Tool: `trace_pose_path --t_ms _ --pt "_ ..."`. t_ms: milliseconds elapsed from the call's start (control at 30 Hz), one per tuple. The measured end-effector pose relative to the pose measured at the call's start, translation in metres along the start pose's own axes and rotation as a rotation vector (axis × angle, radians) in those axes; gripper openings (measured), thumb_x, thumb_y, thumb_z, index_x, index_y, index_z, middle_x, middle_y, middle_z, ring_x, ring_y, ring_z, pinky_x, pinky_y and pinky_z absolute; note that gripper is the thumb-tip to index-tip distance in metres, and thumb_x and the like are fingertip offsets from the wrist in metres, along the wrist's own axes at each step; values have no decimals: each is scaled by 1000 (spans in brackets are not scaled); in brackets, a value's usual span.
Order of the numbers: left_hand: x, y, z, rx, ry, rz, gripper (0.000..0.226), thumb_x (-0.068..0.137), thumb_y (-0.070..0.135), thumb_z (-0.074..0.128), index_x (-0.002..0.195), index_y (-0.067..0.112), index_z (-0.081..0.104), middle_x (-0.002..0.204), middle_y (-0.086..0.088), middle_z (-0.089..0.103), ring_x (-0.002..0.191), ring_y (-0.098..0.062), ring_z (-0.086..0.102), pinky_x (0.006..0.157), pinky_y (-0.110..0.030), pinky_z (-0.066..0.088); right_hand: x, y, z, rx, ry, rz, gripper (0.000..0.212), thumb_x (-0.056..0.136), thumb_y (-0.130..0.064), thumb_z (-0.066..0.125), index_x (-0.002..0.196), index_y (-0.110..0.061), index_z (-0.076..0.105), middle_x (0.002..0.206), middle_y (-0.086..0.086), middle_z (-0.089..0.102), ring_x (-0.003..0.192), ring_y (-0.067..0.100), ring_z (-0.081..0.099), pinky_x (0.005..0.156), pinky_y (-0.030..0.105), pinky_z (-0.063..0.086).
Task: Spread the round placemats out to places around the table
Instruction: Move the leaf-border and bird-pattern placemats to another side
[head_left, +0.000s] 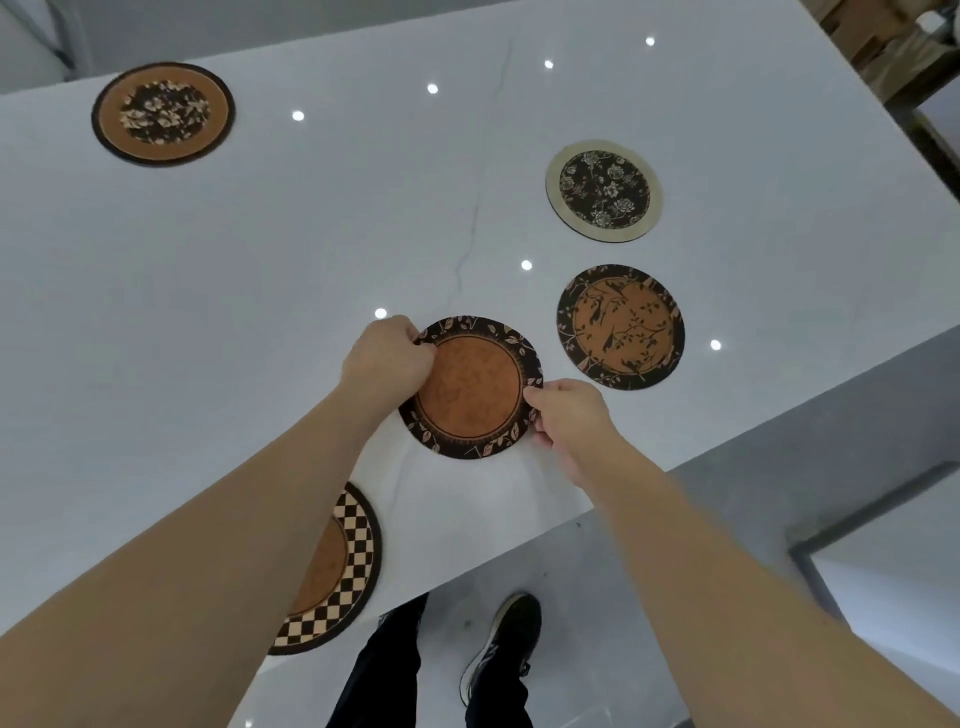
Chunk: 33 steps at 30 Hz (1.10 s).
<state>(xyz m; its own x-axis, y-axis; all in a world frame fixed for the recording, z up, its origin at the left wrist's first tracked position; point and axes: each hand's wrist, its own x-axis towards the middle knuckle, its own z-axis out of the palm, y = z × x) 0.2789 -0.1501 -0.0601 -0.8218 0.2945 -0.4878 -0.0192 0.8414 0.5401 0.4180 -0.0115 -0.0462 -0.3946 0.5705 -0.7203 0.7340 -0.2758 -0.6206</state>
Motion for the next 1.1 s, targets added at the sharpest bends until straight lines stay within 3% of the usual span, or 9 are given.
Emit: trace_pose_path --t_ms 133,200,267,433,567,667,867,1100 --pt "-16 15 11 -152 11 68 17 89 26 58 79 12 57 73 1 56 66 -16 51 57 -28 39 6 -2 -41 -109 -2 -89 31 88 -16 61 63 -17 42 66 6 52 65 23 52 70 42 52" --pt "-27 34 24 -193 21 90 18 88 26 60 77 12 57 70 2 54 63 -14 48 57 -26 38 9 -4 -72 -98 3 -106 32 89 -13 60 63 -17 41 68 6 52 65 23 53 65 38 54" --pt "-39 57 41 -244 19 107 18 88 25 61 79 10 59 69 2 54 61 -13 47 55 -25 37 11 -8 -105 -94 17 -120 28 90 -12 59 67 -15 43 79 10 58 68 22 57 55 31 54" --pt "-54 122 78 -279 -3 165 17 89 24 61 75 14 61 69 3 58 61 -10 52 54 -24 37 23 -17 -179 18 45 -124 17 93 -7 54 76 -9 57 86 13 67 71 21 65 53 29 54" --pt "-38 165 105 -306 -37 177 18 88 24 62 79 9 62 70 2 59 63 -13 55 59 -27 46 51 -28 -218 -20 117 -124 17 93 -8 53 77 -8 58 91 17 68 76 25 66 62 34 58" --pt "-17 198 124 -283 -69 208 20 89 25 62 72 16 56 68 4 58 61 -10 54 57 -25 42 77 -34 -245 -29 169 -133 18 93 -8 52 77 -7 57 93 20 68 81 30 66 68 39 60" --pt "2 255 161 -241 -116 211 18 89 28 63 82 11 65 73 -4 65 67 -15 58 67 -32 48 120 -40 -303 -15 185 -119 23 93 -9 54 70 -11 57 83 13 65 75 27 64 70 41 60" --pt "7 309 211 -228 -72 165 18 90 28 63 81 12 64 70 3 61 63 -13 55 56 -25 42 170 -44 -369 -136 118 -146 22 91 -9 56 68 -10 57 78 14 63 72 29 63 71 44 59"
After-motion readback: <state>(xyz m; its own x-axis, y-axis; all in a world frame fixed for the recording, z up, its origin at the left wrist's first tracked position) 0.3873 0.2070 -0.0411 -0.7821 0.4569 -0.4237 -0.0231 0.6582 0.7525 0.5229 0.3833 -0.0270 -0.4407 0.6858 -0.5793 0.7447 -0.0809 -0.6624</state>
